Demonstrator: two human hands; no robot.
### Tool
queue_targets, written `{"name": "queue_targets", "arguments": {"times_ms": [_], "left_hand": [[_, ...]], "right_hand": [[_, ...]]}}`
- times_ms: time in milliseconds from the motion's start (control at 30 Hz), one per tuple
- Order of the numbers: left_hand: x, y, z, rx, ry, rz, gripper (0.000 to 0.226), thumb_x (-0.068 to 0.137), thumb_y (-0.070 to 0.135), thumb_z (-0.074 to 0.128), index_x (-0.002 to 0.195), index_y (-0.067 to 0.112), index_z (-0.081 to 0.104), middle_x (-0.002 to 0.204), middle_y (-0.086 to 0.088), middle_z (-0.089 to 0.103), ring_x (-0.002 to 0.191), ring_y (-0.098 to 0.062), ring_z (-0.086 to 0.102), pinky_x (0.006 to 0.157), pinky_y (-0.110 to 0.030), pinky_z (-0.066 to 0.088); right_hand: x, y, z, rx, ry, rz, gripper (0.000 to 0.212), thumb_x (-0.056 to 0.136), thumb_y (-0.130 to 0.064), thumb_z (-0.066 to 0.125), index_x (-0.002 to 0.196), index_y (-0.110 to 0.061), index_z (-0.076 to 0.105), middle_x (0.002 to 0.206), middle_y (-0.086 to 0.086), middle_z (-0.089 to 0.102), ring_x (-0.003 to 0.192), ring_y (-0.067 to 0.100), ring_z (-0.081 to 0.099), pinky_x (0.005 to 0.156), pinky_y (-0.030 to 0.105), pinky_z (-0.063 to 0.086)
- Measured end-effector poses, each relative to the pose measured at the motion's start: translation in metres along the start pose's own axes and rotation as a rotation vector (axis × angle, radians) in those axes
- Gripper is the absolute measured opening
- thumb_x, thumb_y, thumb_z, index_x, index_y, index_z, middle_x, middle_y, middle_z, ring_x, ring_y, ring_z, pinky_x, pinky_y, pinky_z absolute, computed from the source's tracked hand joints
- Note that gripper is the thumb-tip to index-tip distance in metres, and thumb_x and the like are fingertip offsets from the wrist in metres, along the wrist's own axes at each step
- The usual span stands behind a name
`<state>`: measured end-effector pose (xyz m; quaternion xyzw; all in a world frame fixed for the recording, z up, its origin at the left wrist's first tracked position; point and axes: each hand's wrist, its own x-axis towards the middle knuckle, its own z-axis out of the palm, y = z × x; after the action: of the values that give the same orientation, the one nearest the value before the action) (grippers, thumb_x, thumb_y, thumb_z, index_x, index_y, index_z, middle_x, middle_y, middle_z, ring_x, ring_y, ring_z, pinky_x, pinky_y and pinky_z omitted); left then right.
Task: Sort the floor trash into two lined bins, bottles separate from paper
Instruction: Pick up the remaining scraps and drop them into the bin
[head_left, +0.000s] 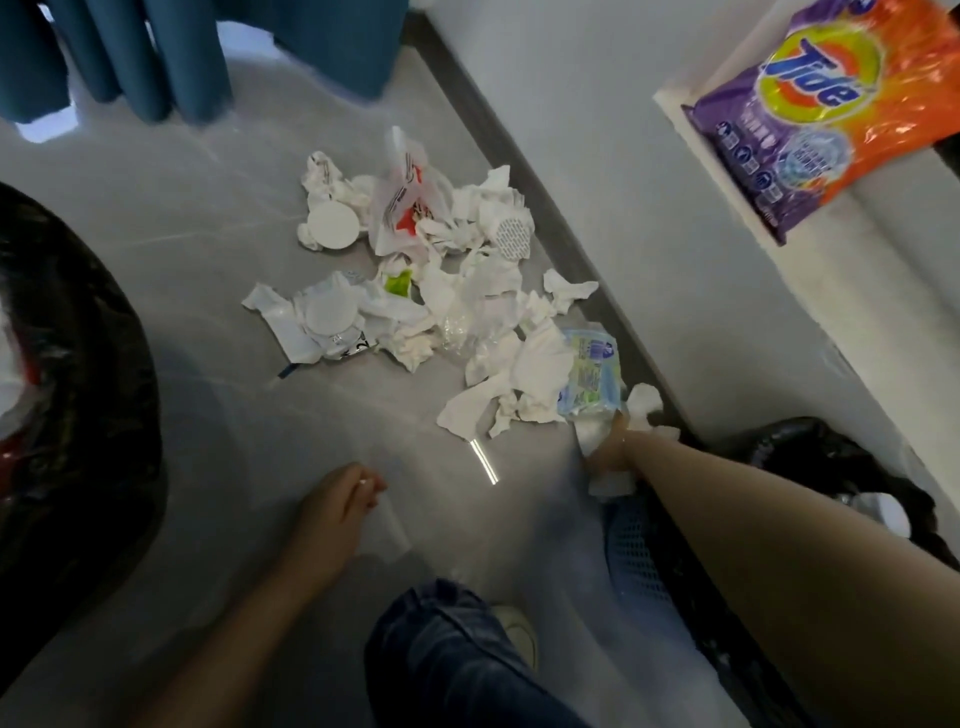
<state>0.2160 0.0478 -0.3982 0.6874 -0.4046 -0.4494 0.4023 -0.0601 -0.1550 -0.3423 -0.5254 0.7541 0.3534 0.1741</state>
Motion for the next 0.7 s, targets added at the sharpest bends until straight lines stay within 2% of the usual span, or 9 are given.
{"name": "queue_targets", "arguments": {"times_ms": [67,133,167,200,300,467,533,633,700], "left_hand": [[0.000,0.000,-0.001,-0.001,-0.004,0.004,0.031,0.097,0.004,0.042,0.076,0.024,0.054,0.082,0.008,0.058,0.077,0.004,0.054,0.061,0.000,0.039],[0.000,-0.001,0.000,-0.002,-0.013,-0.013,0.030,0.098,0.006,0.043,0.077,0.024,0.054,0.083,0.007,0.059,0.078,0.003,0.055,0.062,-0.001,0.039],[0.000,-0.002,0.000,-0.001,-0.014,-0.018,0.029,0.098,0.006,0.043,0.078,0.023,0.055,0.084,0.005,0.059,0.079,0.002,0.056,0.062,-0.001,0.039],[0.000,-0.003,0.000,0.003,-0.014,-0.021,0.027,0.097,0.006,0.043,0.079,0.022,0.056,0.084,0.004,0.060,0.078,0.000,0.057,0.063,-0.002,0.040],[0.001,-0.003,-0.001,0.013,-0.026,-0.032,0.027,0.097,0.006,0.043,0.080,0.021,0.056,0.083,0.003,0.060,0.077,-0.006,0.058,0.065,-0.007,0.041],[0.000,0.004,-0.004,-0.029,-0.035,-0.078,0.023,0.098,0.008,0.042,0.086,0.013,0.060,0.083,0.004,0.061,0.076,0.000,0.056,0.064,-0.008,0.040],[-0.001,0.005,-0.006,-0.067,-0.047,-0.104,0.024,0.099,0.011,0.040,0.086,0.017,0.060,0.083,0.005,0.061,0.075,-0.001,0.056,0.065,-0.010,0.041],[0.000,0.009,-0.009,-0.163,-0.034,-0.149,0.024,0.100,0.010,0.038,0.091,0.012,0.060,0.081,0.001,0.060,0.073,-0.007,0.055,0.062,-0.010,0.044],[0.002,0.016,-0.011,-0.289,0.004,-0.200,0.021,0.100,0.006,0.037,0.095,0.004,0.057,0.078,-0.004,0.058,0.071,-0.015,0.054,0.058,-0.007,0.046]], "right_hand": [[-0.004,0.001,0.018,0.130,0.119,-0.018,0.083,0.082,-0.037,0.063,0.148,-0.019,0.015,0.150,0.014,0.020,0.135,0.035,0.027,0.112,0.045,0.029],[-0.007,0.000,0.035,0.294,0.218,-0.007,0.048,0.096,-0.020,0.045,0.140,-0.010,0.032,0.144,0.019,0.031,0.130,0.036,0.036,0.108,0.042,0.033],[-0.012,-0.001,0.044,0.335,0.272,0.005,0.038,0.098,-0.014,0.039,0.136,-0.007,0.039,0.141,0.019,0.035,0.127,0.035,0.039,0.107,0.040,0.033],[-0.018,-0.002,0.053,0.373,0.317,-0.004,0.034,0.098,-0.010,0.038,0.132,-0.007,0.043,0.138,0.018,0.037,0.125,0.035,0.041,0.106,0.040,0.034],[-0.042,-0.007,0.066,0.448,0.404,-0.131,0.032,0.089,-0.008,0.053,0.121,-0.012,0.053,0.130,0.014,0.044,0.116,0.034,0.049,0.101,0.038,0.039],[-0.084,-0.032,0.073,0.611,0.363,-0.431,0.030,0.087,-0.005,0.056,0.116,-0.010,0.063,0.120,0.006,0.056,0.109,0.023,0.054,0.089,0.020,0.038],[-0.098,-0.052,0.073,0.749,0.258,-0.475,0.027,0.086,-0.004,0.058,0.111,-0.007,0.067,0.108,0.003,0.062,0.099,0.018,0.057,0.083,0.017,0.038],[-0.114,-0.069,0.060,1.139,-0.182,-0.483,0.015,0.082,0.003,0.063,0.094,-0.004,0.069,0.079,0.004,0.065,0.067,0.011,0.059,0.062,0.022,0.048],[-0.122,-0.069,0.050,1.306,-0.466,-0.523,0.018,0.078,0.007,0.063,0.093,-0.002,0.066,0.079,0.008,0.067,0.065,0.012,0.063,0.061,0.021,0.052]]}}
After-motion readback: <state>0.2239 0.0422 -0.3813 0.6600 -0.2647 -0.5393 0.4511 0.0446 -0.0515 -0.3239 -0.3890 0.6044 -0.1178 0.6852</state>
